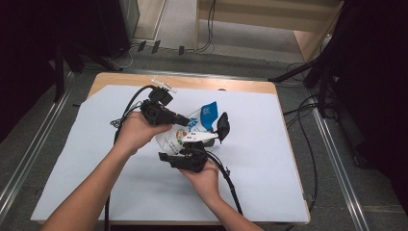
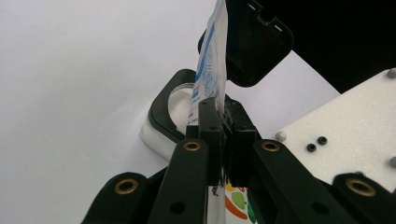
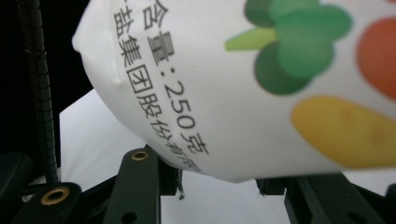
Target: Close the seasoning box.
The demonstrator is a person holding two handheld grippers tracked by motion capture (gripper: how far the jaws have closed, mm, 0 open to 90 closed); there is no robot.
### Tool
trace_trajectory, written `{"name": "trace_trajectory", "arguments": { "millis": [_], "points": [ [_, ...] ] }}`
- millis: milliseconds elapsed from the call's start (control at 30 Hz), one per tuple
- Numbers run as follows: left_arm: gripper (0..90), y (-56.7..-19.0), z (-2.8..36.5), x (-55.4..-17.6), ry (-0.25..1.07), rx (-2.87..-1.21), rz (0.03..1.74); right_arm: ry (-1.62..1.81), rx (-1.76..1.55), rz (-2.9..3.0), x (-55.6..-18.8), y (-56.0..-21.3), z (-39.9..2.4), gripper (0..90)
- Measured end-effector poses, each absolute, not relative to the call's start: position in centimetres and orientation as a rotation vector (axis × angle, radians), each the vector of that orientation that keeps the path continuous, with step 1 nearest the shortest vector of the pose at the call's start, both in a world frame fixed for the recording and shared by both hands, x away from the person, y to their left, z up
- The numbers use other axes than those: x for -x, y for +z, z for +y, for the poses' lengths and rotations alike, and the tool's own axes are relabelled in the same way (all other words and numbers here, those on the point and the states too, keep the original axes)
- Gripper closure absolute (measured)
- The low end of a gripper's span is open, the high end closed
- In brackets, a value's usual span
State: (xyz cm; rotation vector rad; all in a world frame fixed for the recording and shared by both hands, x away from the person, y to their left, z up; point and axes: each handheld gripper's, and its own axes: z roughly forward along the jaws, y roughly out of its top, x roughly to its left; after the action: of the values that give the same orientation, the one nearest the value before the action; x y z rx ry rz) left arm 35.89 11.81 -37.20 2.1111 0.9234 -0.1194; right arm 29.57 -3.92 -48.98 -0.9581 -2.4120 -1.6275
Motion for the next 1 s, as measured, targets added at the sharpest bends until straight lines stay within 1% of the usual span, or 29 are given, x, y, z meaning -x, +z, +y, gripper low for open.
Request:
{"name": "trace_trajectory", "arguments": {
  "millis": [200,1000],
  "points": [
    [90.0,-37.0,12.1,-35.7,-0.121,-2.122,0.903,-1.631,0.975,-2.414,-29.5,-49.1,-4.2,60.7],
    [90.0,-36.6,14.3,-34.9,-0.168,-2.128,0.84,-1.638,1.022,-2.429,-29.2,-49.7,-5.1,60.0]
  ]
}}
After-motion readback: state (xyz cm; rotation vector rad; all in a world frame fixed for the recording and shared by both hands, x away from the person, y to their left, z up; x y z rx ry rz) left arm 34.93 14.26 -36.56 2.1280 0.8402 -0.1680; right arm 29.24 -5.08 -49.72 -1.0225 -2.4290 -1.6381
